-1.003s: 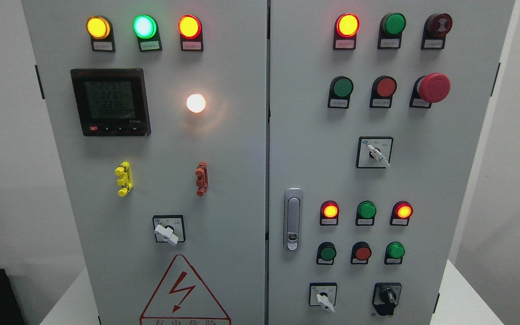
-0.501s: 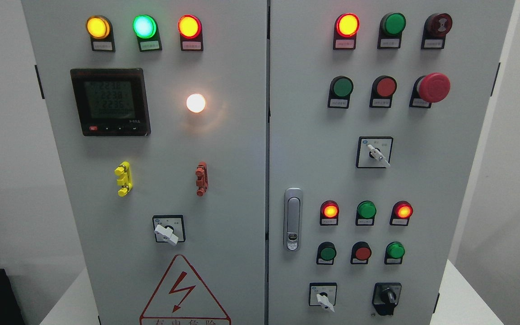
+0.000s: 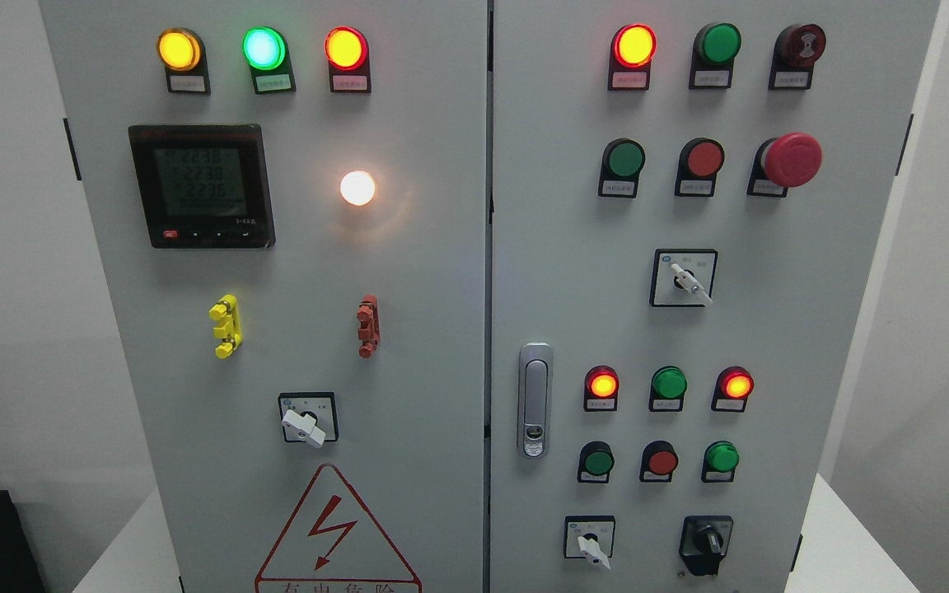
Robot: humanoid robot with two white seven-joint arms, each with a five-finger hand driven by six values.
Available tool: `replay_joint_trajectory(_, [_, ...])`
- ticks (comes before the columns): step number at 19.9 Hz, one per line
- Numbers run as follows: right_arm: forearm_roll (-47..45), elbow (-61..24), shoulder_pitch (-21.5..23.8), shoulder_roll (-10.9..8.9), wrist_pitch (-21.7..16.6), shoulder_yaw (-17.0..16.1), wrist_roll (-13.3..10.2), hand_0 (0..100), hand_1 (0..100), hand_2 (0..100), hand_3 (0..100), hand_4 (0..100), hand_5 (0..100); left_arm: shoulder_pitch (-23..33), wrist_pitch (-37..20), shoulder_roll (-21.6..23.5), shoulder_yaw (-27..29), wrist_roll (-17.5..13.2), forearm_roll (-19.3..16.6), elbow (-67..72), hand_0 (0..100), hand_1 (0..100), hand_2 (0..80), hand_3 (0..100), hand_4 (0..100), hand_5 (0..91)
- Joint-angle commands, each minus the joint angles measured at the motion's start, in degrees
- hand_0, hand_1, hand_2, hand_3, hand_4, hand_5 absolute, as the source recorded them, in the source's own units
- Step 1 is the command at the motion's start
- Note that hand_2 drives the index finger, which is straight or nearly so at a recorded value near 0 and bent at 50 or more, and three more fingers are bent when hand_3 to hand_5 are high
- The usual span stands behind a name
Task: Trip black knob to open circuit
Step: 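Raise the right hand up to the black rotary knob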
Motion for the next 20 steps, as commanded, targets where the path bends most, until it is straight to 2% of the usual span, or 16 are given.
replay_joint_trajectory(1, [-0.79,-0.19,-1.12,0.0,0.15,1.04,0.01,0,0,0,100,100,100,0.0,0.06,0.0,0.0,-0.05,-1.32,0.0,12,39,0.0,0,0,0.0])
replay_joint_trajectory(20, [-0.7,0.16,-2.61,0.0,1.12,1.48,0.01,0,0,0,100,100,100,0.0,-0.02,0.0,0.0,-0.05,-1.32,0.0,12,39,0.0,0,0,0.0])
